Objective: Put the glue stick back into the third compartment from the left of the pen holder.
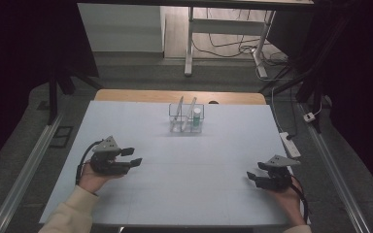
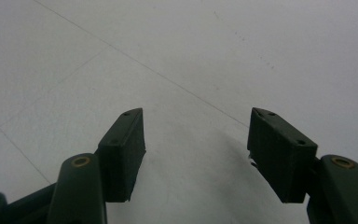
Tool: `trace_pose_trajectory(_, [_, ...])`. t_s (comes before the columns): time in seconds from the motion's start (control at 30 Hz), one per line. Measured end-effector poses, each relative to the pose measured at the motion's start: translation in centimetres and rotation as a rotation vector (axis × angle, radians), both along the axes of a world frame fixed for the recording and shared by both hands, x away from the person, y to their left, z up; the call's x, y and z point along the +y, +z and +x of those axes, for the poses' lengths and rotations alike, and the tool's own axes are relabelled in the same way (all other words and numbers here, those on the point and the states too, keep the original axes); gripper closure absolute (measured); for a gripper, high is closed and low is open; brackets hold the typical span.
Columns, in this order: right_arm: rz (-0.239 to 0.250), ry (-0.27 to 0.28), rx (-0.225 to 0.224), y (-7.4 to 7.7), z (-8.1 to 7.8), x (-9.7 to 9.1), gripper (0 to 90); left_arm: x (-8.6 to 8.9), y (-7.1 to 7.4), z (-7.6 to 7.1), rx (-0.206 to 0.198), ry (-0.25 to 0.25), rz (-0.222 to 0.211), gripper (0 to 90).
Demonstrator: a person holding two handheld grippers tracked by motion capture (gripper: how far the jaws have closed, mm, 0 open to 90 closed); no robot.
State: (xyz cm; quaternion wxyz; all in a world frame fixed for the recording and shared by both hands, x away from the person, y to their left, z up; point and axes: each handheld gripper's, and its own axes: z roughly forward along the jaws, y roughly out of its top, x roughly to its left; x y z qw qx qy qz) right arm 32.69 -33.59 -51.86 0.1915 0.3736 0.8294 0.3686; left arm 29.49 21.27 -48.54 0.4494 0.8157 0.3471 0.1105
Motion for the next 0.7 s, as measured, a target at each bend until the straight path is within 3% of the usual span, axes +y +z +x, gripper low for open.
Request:
trace_pose_trajectory(0.33, [0.004,-0.002,-0.004,0.0,0.0,0.0,35.9,1.3,-1.9,-1.8,0.025,0.019,-0.008,43.5])
trace_pose_trajectory(0.7, [0.007,-0.004,-0.017,0.1,-0.1,0.0,36.3,1.5,-2.5,-2.0,0.032,0.022,-0.005,42.8])
